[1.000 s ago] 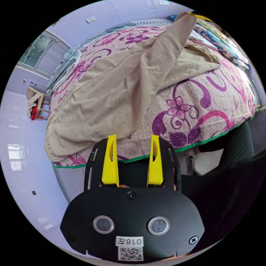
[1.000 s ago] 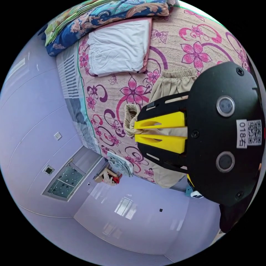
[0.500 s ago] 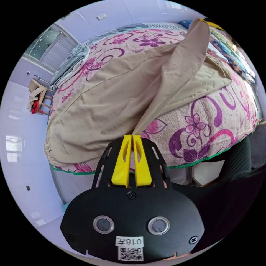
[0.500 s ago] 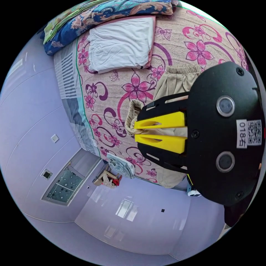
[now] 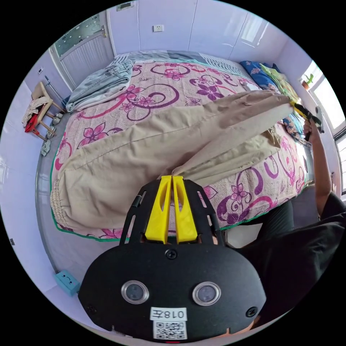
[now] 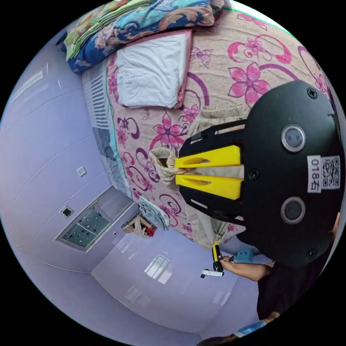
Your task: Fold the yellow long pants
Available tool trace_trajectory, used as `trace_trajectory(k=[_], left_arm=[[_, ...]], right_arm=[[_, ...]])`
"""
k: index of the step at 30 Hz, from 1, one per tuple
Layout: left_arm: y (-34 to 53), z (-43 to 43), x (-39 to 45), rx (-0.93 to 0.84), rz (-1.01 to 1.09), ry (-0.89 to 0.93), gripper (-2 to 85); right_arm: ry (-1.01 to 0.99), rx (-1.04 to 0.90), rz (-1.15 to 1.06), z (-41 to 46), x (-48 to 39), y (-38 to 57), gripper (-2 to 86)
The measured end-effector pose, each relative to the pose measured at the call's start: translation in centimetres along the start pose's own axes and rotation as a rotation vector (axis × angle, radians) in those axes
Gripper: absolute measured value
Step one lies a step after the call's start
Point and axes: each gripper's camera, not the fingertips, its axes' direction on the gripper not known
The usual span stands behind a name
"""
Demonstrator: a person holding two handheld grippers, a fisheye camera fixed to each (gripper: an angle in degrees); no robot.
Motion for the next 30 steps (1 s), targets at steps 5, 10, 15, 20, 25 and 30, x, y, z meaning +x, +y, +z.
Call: trace_trajectory(k=[5,10,15,20,25,30], left_arm=[[-0.5,6.9,-0.1,-0.103,0.036,0.017,-1.0],[-0.8,7.4,-0.7,-0.083,0.055,-0.007,-1.0],[-0.3,9.5,-0.4,-0.103,0.111,0.01,-1.0],[-1.2,16.4,0.0,-0.16,0.135,0.016,-1.0],[-2.2,19.1,-2.4,-0.141,0.121,0.065,-1.0],[-3.2,21.5,-4.8,-0.124,0.115,0.138,-1.0]], right_arm=[[-0.086,-0.16,0.392,4.5,9.4,8.4,2.3],[-0.126,-0.114,0.36,3.4,7.5,7.4,2.5],[-0.04,-0.085,0.153,-0.5,1.1,4.7,3.0],[0.016,-0.204,0.291,3.4,3.9,9.3,6.0],[0.064,-0.069,0.272,0.5,-0.2,12.2,11.1],[-0.065,0.061,-0.318,2.2,-19.1,17.2,8.8]])
